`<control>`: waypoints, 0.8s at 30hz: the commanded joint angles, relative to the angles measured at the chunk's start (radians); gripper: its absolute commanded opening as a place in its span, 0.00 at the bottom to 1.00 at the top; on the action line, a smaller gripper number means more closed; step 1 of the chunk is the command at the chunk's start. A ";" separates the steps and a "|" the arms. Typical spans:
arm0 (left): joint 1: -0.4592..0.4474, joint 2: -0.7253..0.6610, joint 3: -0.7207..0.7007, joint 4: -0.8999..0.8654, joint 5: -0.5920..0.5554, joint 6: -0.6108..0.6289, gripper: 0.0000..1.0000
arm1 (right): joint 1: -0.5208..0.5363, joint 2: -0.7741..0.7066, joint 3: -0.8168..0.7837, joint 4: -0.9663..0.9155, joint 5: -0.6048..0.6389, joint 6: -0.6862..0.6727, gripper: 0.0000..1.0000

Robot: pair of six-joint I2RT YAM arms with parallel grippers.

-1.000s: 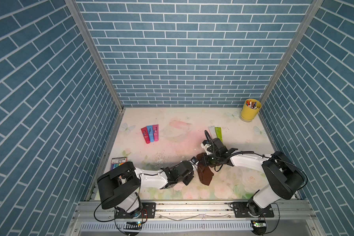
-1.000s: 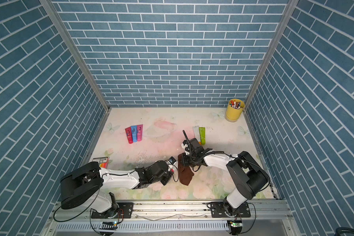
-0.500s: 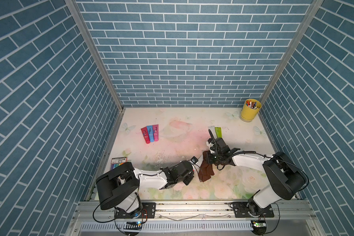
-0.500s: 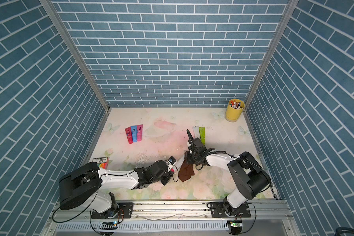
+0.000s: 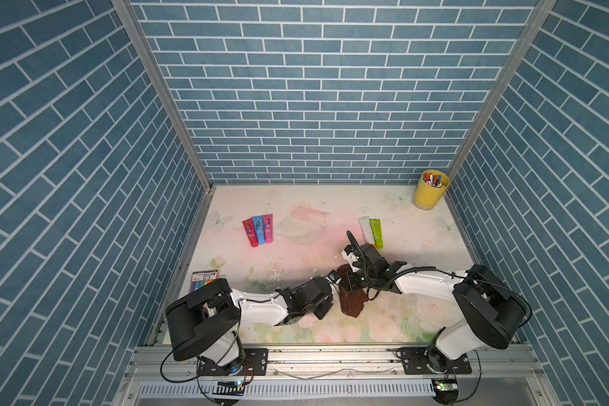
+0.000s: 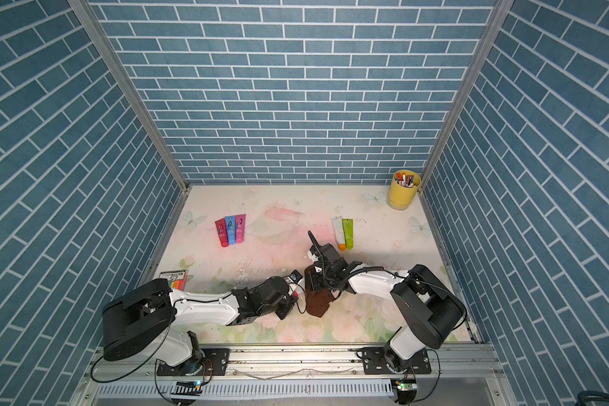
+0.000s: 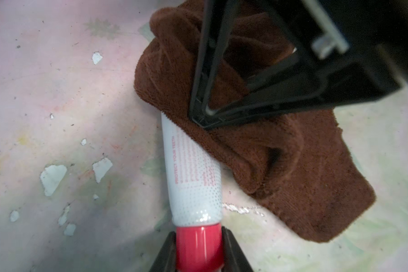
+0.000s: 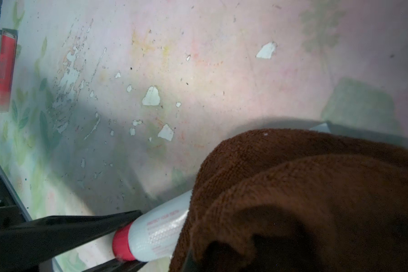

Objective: Wipe the surface of the toothpaste tube
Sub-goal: Wipe the dirt from the toothpaste tube.

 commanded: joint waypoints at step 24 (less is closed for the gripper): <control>-0.010 0.025 0.021 0.046 0.079 0.029 0.00 | 0.072 -0.011 -0.067 -0.034 -0.113 0.054 0.00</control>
